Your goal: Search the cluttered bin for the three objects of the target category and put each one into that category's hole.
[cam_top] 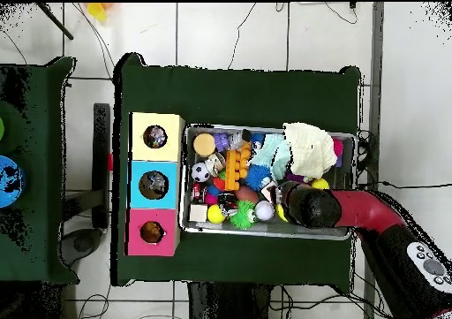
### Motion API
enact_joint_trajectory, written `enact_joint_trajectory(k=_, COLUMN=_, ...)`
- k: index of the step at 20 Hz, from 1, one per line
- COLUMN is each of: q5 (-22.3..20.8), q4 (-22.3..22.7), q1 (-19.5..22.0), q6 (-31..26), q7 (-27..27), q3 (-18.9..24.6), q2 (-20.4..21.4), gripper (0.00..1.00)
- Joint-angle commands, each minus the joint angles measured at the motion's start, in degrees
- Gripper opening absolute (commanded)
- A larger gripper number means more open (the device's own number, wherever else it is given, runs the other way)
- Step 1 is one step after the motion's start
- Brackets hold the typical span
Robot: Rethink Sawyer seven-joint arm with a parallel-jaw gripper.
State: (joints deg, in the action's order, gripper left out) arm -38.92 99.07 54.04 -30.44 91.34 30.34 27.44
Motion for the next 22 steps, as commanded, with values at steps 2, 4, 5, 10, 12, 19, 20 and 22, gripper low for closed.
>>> enact_joint_trajectory(k=2, q5=-2.0, q4=1.8, q1=-3.1, q6=9.9, q7=8.6, q3=-4.9, q2=-5.8, gripper=1.0)
enact_joint_trajectory(k=4, q5=-3.4, q4=4.6, q1=-4.1, q6=11.8, q7=9.0, q3=-5.9, q2=-3.2, gripper=1.0)
enact_joint_trajectory(k=5, q5=-3.9, q4=6.2, q1=-5.0, q6=12.1, q7=9.3, q3=-6.6, q2=-1.2, gripper=1.0)
enact_joint_trajectory(k=10, q5=-6.3, q4=12.8, q1=-10.0, q6=16.0, q7=10.8, q3=-12.8, q2=4.6, gripper=1.0)
enact_joint_trajectory(k=12, q5=-7.4, q4=15.0, q1=-12.1, q6=20.5, q7=12.8, q3=-17.1, q2=4.6, gripper=1.0)
enact_joint_trajectory(k=19, q5=-4.9, q4=21.5, q1=-15.8, q6=32.2, q7=14.1, q3=-25.6, q2=3.8, gripper=1.0)
enact_joint_trajectory(k=20, q5=-4.3, q4=21.6, q1=-16.5, q6=34.5, q7=14.3, q3=-26.7, q2=2.6, gripper=1.0)
enact_joint_trajectory(k=22, q5=-3.0, q4=21.4, q1=-17.4, q6=37.7, q7=14.2, q3=-28.2, q2=0.3, gripper=1.0)
